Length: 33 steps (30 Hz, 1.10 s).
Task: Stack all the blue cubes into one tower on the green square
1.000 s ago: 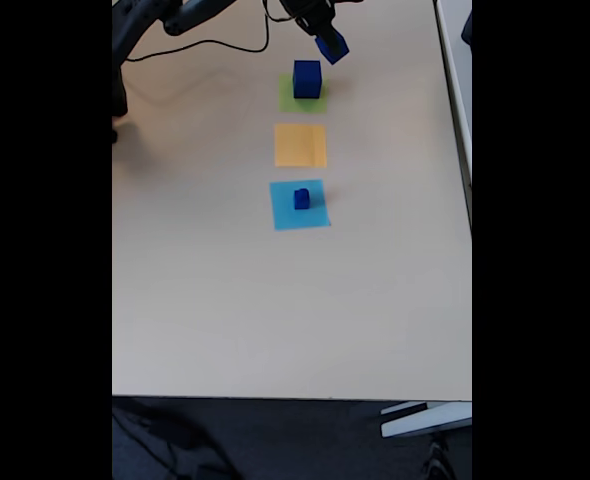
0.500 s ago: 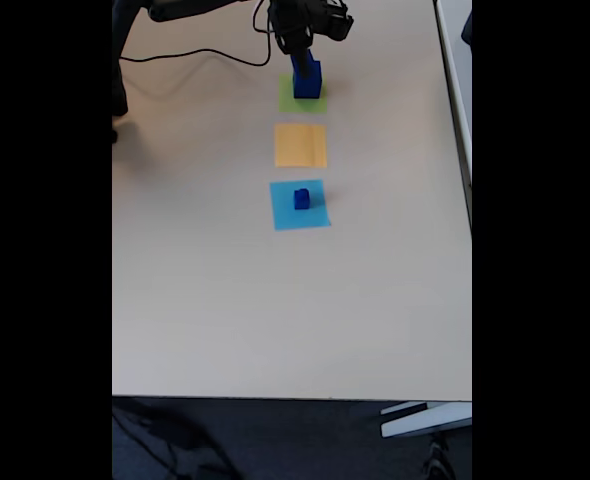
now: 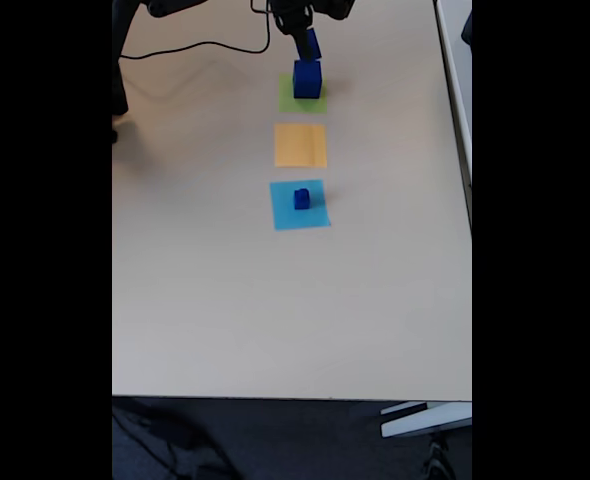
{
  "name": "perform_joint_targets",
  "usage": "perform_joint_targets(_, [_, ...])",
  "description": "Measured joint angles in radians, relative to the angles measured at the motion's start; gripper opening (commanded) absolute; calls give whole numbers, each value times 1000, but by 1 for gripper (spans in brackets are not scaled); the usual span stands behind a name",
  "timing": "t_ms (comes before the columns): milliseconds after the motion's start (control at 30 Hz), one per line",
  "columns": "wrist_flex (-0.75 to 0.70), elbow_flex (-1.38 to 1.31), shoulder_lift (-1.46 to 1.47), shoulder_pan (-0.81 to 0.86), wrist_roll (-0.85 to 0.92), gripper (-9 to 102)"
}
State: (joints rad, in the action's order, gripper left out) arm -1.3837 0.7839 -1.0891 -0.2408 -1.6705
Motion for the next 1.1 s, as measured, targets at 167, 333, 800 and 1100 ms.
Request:
perform_joint_targets(167, [11, 0, 12, -2, -46, 0])
perform_joint_targets(333, [11, 0, 21, -3, -69, 0])
perform_joint_targets(800, [11, -18, 78, -3, -104, 0])
perform_joint_targets(1100, [11, -46, 123, -3, -104, 0])
